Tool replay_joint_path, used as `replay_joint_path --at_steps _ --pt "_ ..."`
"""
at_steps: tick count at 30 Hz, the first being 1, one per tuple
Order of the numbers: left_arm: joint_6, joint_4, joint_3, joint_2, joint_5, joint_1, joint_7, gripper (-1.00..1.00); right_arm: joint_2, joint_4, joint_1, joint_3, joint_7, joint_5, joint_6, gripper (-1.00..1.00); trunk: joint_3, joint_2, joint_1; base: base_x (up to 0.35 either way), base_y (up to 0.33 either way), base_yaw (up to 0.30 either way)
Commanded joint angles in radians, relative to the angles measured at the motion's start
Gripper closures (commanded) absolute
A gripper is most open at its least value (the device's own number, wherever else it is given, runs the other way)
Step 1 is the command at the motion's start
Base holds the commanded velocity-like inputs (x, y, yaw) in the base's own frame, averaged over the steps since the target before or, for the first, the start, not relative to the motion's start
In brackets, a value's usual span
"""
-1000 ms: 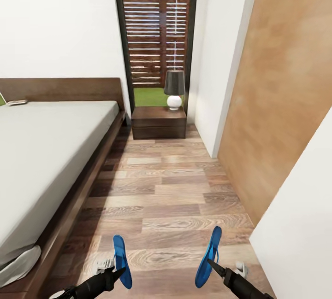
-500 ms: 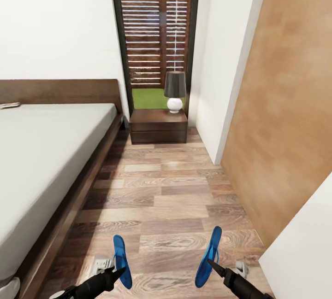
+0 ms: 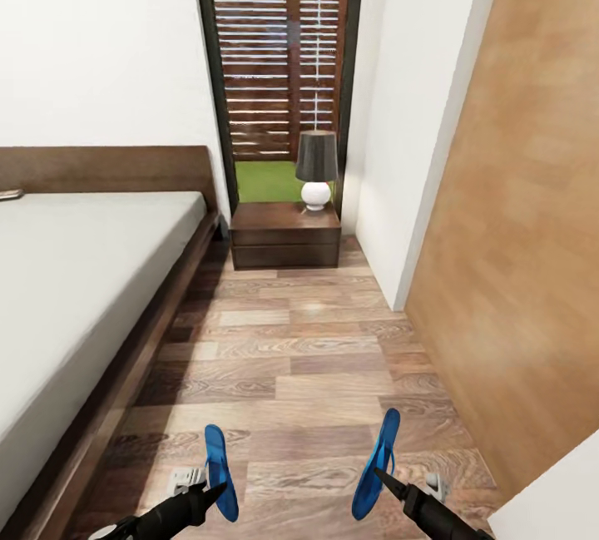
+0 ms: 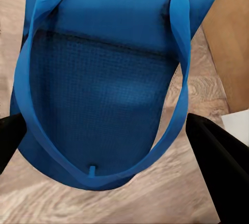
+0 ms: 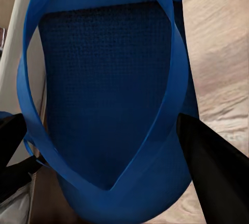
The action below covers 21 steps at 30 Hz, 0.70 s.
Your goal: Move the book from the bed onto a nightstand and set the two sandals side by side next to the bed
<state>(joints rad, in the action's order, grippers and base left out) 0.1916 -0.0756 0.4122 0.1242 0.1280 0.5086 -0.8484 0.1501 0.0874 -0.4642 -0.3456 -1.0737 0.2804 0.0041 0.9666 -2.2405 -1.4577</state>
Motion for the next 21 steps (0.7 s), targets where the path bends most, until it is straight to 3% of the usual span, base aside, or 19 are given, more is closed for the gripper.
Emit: replay_joint_path --at_steps 1,21 --pt "0.006 0.0 0.009 0.0 0.01 0.001 -0.001 1.0 0.0 -0.001 -0.001 -0.001 -0.004 0.003 0.001 1.0 0.001 0.0 0.0 0.326 0.0 0.0" --pt "0.006 0.0 0.008 0.0 0.01 0.001 -0.001 1.0 0.0 -0.001 -0.001 -0.001 -0.003 0.003 0.001 1.0 0.001 0.0 0.0 0.326 0.0 0.0"
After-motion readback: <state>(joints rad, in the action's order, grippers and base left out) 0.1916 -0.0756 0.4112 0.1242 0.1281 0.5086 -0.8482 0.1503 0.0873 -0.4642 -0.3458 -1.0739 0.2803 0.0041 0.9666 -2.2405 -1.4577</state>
